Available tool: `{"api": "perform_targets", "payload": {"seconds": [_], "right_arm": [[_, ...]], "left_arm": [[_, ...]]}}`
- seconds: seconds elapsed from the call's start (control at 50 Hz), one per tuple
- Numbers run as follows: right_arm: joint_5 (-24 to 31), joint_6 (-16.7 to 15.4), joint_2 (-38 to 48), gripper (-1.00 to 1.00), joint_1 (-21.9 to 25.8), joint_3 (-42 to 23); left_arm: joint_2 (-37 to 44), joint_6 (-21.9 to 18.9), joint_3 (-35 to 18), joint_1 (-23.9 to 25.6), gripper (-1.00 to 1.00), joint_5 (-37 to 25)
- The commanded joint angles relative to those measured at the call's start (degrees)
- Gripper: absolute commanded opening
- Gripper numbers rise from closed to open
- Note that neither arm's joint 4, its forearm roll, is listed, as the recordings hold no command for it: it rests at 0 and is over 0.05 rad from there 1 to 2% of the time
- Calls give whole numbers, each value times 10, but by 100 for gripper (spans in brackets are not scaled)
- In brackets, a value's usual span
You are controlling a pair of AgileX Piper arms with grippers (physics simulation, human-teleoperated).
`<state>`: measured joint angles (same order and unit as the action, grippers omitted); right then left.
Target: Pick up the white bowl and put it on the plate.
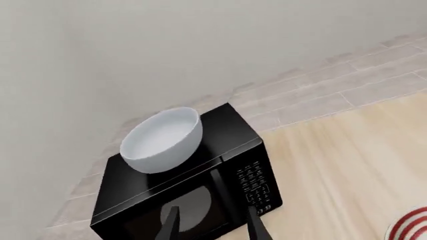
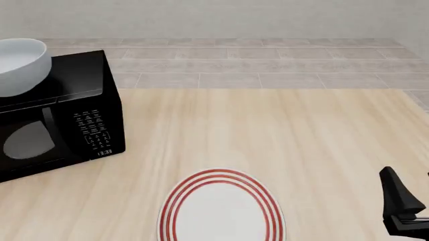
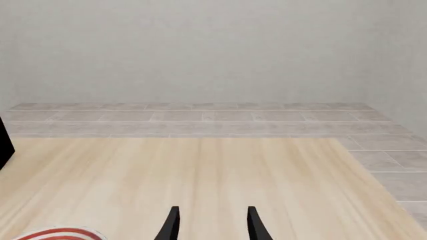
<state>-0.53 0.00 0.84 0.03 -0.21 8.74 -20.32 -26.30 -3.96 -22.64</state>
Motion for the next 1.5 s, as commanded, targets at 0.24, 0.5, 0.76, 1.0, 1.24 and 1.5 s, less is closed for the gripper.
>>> {"api": "perform_targets", "payload": {"seconds": [0.24, 0.5, 0.76, 1.0, 1.24, 1.5], "right_arm": [[1, 0, -2, 100, 0, 0], [1, 0, -2, 100, 0, 0], [1, 0, -2, 100, 0, 0], [1, 0, -2, 100, 0, 0], [1, 0, -2, 100, 0, 0], [1, 0, -2, 100, 0, 0]], "left_arm": [[131, -183, -244, -11, 100, -215], [207, -241, -305, -43, 100, -219], [271, -280, -361, -65, 100, -227], [335, -321, -446, -67, 100, -256], [353, -333, -447, -29, 100, -273], [367, -355, -409, -11, 100, -252]]}}
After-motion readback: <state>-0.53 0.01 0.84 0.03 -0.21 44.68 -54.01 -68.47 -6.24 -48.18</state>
